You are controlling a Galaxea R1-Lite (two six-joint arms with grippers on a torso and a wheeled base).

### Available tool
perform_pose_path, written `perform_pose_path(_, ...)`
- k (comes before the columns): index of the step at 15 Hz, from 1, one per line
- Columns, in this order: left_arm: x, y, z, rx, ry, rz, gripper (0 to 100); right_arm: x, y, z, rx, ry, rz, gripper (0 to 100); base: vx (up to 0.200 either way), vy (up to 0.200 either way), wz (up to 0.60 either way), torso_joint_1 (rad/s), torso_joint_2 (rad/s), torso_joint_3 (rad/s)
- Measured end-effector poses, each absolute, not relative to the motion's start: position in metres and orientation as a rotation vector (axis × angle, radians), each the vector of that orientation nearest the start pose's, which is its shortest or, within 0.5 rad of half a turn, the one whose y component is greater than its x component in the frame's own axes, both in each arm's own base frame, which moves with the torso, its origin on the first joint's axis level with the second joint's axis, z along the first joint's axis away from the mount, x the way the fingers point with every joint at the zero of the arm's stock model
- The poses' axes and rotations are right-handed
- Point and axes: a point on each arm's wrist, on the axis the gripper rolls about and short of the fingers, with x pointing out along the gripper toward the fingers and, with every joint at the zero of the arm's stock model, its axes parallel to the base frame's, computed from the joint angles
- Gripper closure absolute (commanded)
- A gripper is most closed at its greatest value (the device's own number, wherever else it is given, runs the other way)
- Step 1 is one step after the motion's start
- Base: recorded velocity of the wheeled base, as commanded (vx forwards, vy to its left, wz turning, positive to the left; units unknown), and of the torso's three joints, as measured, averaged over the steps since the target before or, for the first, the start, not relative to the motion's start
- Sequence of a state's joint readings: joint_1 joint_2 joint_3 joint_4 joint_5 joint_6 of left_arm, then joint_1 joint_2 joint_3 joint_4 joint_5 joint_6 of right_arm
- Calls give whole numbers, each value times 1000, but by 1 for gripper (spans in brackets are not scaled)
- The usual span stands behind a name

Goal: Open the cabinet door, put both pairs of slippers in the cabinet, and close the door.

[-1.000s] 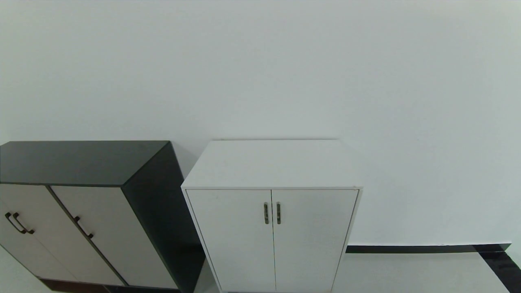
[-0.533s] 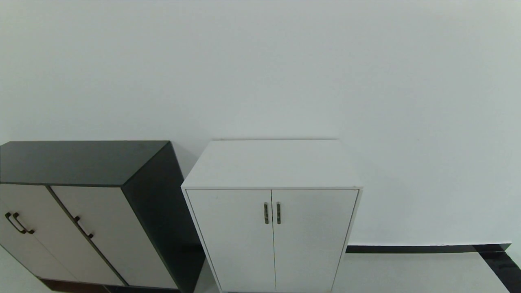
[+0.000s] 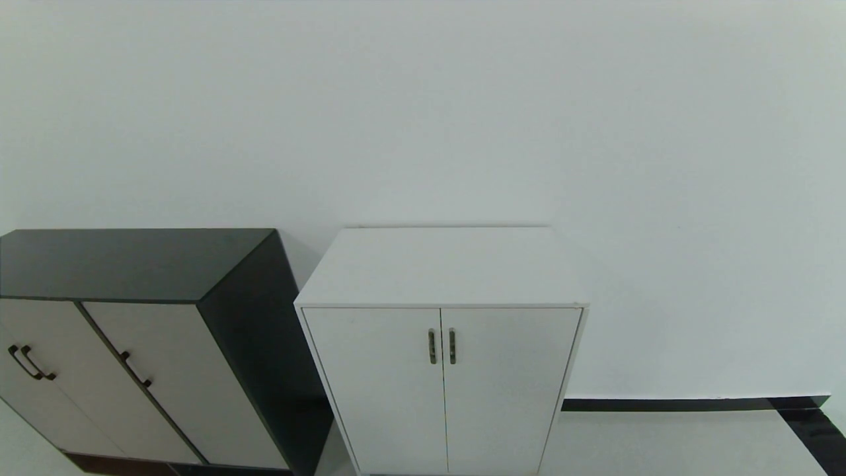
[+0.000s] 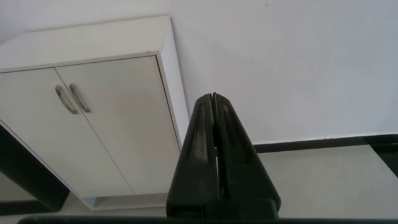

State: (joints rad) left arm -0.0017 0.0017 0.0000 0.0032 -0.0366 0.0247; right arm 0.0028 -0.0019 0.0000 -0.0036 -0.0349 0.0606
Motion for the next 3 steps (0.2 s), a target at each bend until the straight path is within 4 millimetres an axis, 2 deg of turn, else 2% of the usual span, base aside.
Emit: perform_pose_path(3, -23, -1, 75, 25, 4, -39, 100, -23, -1, 76, 61, -6, -32, 100, 0, 0, 0, 0, 0, 0)
